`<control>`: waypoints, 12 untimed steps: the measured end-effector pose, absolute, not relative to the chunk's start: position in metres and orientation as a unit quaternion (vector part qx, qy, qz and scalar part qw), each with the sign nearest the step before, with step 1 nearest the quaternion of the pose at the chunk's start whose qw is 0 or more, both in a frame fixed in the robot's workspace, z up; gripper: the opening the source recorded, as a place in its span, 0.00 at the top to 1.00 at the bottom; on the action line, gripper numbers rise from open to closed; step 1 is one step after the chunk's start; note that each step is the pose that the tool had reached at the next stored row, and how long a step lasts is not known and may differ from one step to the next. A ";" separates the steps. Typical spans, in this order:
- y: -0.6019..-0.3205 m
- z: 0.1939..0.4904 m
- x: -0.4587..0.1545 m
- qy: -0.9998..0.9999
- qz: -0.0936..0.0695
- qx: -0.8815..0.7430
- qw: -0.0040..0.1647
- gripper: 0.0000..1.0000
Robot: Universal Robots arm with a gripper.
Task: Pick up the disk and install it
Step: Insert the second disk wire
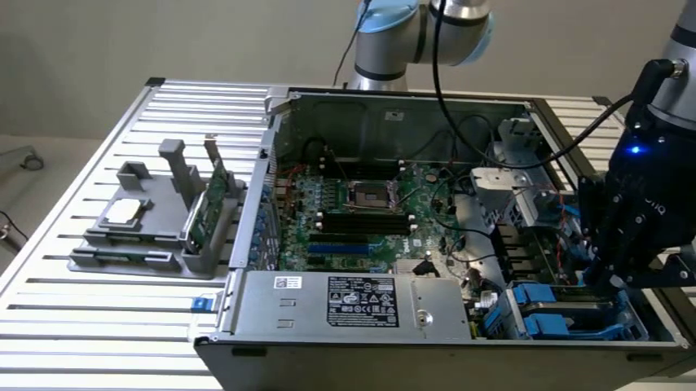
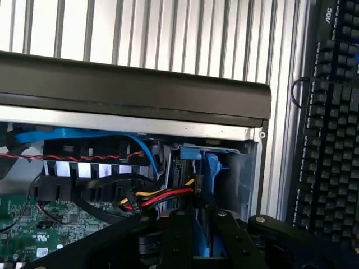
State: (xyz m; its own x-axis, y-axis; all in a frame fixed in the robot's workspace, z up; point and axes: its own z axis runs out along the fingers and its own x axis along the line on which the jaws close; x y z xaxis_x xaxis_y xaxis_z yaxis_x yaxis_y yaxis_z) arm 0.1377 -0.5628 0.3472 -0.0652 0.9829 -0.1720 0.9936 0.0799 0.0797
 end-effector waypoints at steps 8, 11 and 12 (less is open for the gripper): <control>-0.548 0.342 0.131 0.727 -0.040 0.675 0.120 0.81; -0.545 0.342 0.130 0.725 -0.046 0.673 0.137 0.81; -0.545 0.341 0.129 0.724 -0.046 0.673 0.142 0.81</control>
State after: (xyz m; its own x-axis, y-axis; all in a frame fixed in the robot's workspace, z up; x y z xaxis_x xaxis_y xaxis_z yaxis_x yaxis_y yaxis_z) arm 0.1294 -0.5447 0.3415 -0.0541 0.9618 -0.2682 0.9881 0.0902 0.1244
